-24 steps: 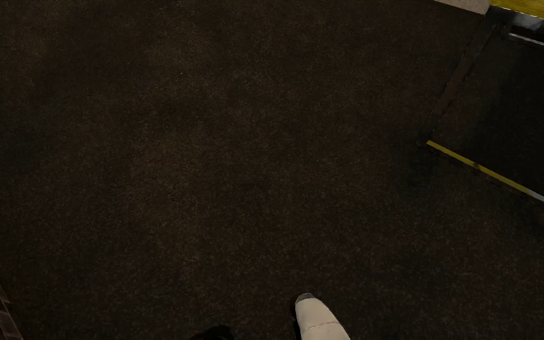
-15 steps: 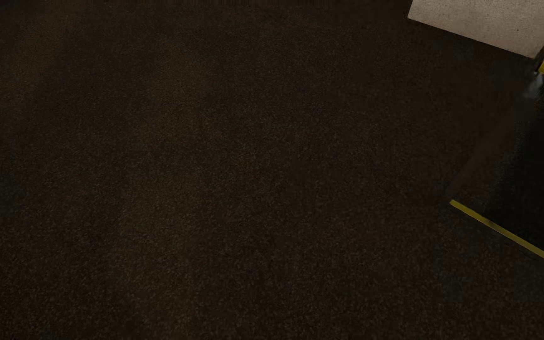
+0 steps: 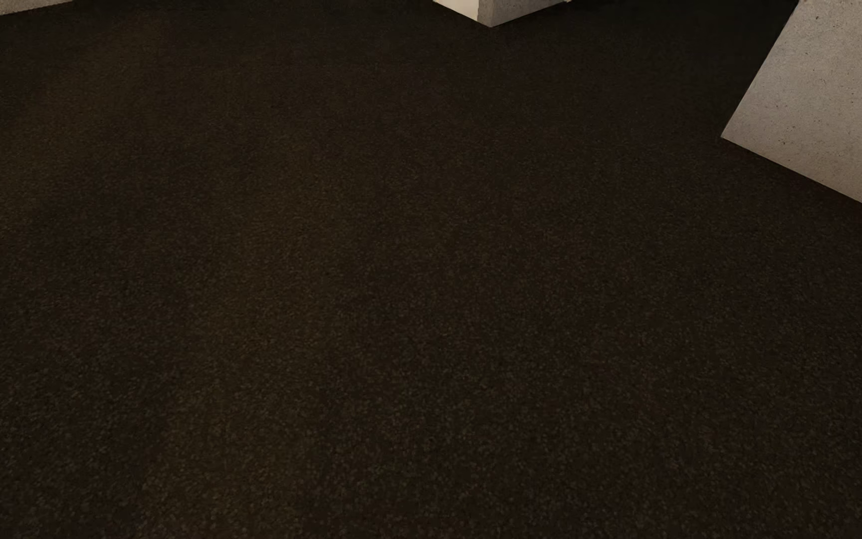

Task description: Avoid the corner

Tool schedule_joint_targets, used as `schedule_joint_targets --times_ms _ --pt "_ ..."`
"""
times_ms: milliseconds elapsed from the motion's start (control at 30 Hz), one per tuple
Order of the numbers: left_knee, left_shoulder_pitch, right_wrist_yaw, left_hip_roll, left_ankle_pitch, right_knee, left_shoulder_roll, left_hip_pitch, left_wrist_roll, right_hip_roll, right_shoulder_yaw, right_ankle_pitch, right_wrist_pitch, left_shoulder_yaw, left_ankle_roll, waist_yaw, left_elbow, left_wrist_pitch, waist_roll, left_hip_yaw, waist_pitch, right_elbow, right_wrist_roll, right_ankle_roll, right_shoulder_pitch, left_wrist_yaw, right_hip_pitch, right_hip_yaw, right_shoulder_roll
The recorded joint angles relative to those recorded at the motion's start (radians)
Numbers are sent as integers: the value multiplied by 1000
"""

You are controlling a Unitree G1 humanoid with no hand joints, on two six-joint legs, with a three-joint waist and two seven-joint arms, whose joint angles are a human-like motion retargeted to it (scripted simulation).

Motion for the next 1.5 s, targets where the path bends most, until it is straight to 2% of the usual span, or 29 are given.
schedule_joint_targets --times_ms 67,133,200,233,267,300,333,367,433,467,533,667,700,767,800,867,900,933,967,1033,1067,1133,1233,1267,1300,1333,1367,1433,1500 --pt "-94 -46 0 17 -153 -49 15 188 0 25 4 -118 0 4 0 -129 -32 0 53 0 -7 21 0 0 28 0 -192 0 -1" --pt "-204 -67 0 65 -308 -318 52 410 0 36 0 -105 0 12 0 -228 -161 0 90 0 15 28 0 0 51 0 -288 0 -15" --pt "-254 -117 0 84 -462 -665 74 553 0 10 -19 -46 0 60 0 -286 -219 0 90 0 4 29 0 0 70 0 -368 0 -12" --pt "-259 -137 0 92 -501 -795 84 595 0 5 -11 -7 0 78 0 -299 -252 0 90 0 -13 38 0 0 75 0 -400 0 -11" --pt "-256 -162 0 99 -512 -1174 86 640 0 -19 -5 266 0 77 0 -316 -253 0 86 0 -27 52 0 0 79 0 -421 0 -11" --pt "-241 -169 0 135 -482 -847 82 686 0 -29 -10 52 0 104 0 -346 -256 0 94 0 -22 61 0 0 86 0 -443 0 -11" --pt "-203 -157 0 173 -420 -736 75 728 0 -22 -2 -57 0 142 0 -365 -273 0 100 0 -20 80 0 0 89 0 -468 0 -5" --pt "-121 -127 0 208 -293 -626 61 724 0 -10 4 3 0 139 0 -374 -253 0 111 0 -45 111 0 0 97 0 -497 0 1" --pt "225 -87 0 248 86 -462 14 623 0 73 8 -31 0 152 0 -340 -137 0 143 0 -42 180 0 0 87 0 -451 0 7" --pt "487 -66 0 267 137 -470 13 498 0 149 -21 -87 0 138 0 -324 -121 0 157 0 -22 149 0 0 87 0 -379 0 14" --pt "730 -60 0 202 -34 -560 -19 290 0 173 -21 -121 0 102 0 -214 -44 0 124 0 3 98 0 0 68 0 -178 0 16" --pt "172 41 0 121 129 -796 -11 -16 0 139 -57 -151 0 27 0 6 -21 0 52 0 13 -95 0 0 37 0 206 0 -7" --pt "-16 56 0 141 76 -821 -11 -74 0 144 -67 -180 0 24 0 32 -23 0 58 0 2 -124 0 0 9 0 264 0 -17" --pt "-206 72 0 184 -382 -817 -8 -149 0 136 -102 -235 0 6 0 87 -21 0 71 0 -15 -161 0 0 -42 0 346 0 -34" --pt "-203 85 0 204 -450 -797 0 -173 0 116 -118 -228 0 -7 0 116 -29 0 65 0 -15 -160 0 0 -59 0 383 0 -35" --pt "-119 102 0 180 -74 -706 4 -229 0 50 -154 -59 0 -14 0 146 -15 0 35 0 -20 -123 0 0 -49 0 444 0 -21" --pt "-39 104 0 124 101 -571 2 -249 0 4 -164 123 0 -17 0 130 -3 0 -3 0 -35 -98 0 0 -27 0 397 0 -8" --pt "38 94 0 92 133 -381 8 -223 0 -9 -105 267 0 1 0 102 33 0 -26 0 -37 -26 0 0 -18 0 322 0 -7" --pt "61 73 0 36 105 -154 14 -189 0 -25 -101 273 0 21 0 72 33 0 -47 0 -43 -25 0 0 11 0 180 0 -8" --pt "-21 20 0 3 -19 87 13 28 0 9 -42 -11 0 78 0 -38 32 0 -46 0 -10 -11 0 0 40 0 -27 0 -14" --pt "-79 -6 0 2 -95 93 27 140 0 34 -24 -73 0 67 0 -101 1 0 -35 0 -8 -2 0 0 66 0 -134 0 -19" --pt "-209 -24 0 42 -257 -132 55 374 0 76 -19 -82 0 117 0 -230 -123 0 -1 0 4 47 0 0 119 0 -271 0 -33" --pt "-242 -97 0 79 -524 -686 80 600 0 41 -19 -45 0 182 0 -345 -270 0 6 0 -31 114 0 0 177 0 -396 0 -55" --pt "-241 -123 0 85 -549 -814 86 642 0 33 -9 61 0 209 0 -365 -299 0 0 0 -45 141 0 0 190 0 -402 0 -56" --pt "-259 -145 0 83 -527 -1217 85 664 0 30 -13 544 0 228 0 -363 -313 0 -7 0 -64 164 0 0 202 0 -434 0 -57" --pt "-241 -145 0 99 -454 -824 82 701 0 44 -9 113 0 248 0 -355 -325 0 -12 0 -55 193 0 0 208 0 -465 0 -55" --pt "-162 -125 0 127 -331 -695 70 726 0 66 12 -91 0 272 0 -348 -311 0 -7 0 -46 225 0 0 205 0 -478 0 -58" --pt "251 -87 0 211 -70 -454 32 609 0 138 3 -110 0 267 0 -312 -178 0 15 0 -27 253 0 0 181 0 -482 0 -50" --pt "772 -69 0 206 -111 -500 42 342 0 231 42 -144 0 172 0 -254 -49 0 -11 0 -10 173 0 0 123 0 -337 0 -41"
